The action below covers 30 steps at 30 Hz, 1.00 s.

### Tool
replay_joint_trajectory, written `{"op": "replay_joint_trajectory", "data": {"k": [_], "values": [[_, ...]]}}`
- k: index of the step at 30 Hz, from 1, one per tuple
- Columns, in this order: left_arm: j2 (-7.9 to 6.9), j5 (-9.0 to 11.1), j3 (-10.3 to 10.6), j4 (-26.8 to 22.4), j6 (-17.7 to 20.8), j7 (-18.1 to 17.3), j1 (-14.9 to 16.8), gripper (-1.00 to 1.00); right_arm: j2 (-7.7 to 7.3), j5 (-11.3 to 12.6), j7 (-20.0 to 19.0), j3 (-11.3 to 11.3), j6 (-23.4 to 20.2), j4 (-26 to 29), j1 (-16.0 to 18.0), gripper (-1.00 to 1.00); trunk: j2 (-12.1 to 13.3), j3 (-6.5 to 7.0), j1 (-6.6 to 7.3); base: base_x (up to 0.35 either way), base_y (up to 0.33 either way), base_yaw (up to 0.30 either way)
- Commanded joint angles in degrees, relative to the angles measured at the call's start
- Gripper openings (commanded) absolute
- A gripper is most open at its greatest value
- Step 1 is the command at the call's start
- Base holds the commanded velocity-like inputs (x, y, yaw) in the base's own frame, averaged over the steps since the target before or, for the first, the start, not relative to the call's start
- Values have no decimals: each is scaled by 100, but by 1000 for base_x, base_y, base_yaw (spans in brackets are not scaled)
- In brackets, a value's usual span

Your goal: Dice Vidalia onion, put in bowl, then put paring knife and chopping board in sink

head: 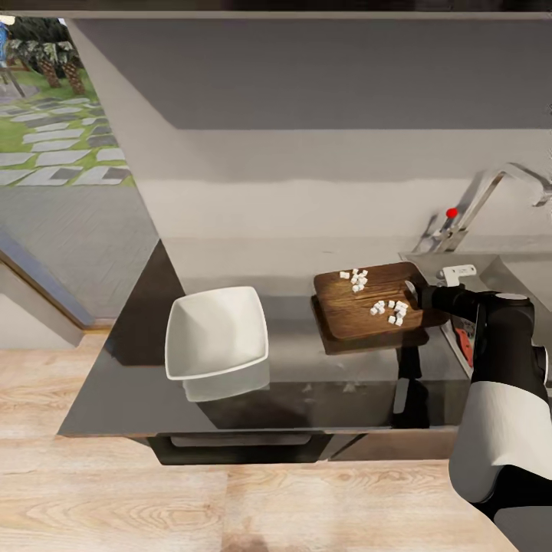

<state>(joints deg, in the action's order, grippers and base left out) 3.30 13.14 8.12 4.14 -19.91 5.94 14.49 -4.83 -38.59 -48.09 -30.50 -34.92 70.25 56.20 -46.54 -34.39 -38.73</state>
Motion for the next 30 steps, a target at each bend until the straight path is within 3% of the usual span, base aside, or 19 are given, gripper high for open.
{"op": "replay_joint_trajectory", "data": {"k": [1, 30], "values": [[4, 40, 49, 25, -39, 10, 10, 100, 0, -45, -47, -8, -15, 6, 5, -100, -4, 4, -1, 0, 0, 0], [3, 40, 49, 25, -39, 11, 10, 100, 9, -43, -26, -3, -20, 6, 5, -100, -4, 266, -1, 0, 0, 0]]}}
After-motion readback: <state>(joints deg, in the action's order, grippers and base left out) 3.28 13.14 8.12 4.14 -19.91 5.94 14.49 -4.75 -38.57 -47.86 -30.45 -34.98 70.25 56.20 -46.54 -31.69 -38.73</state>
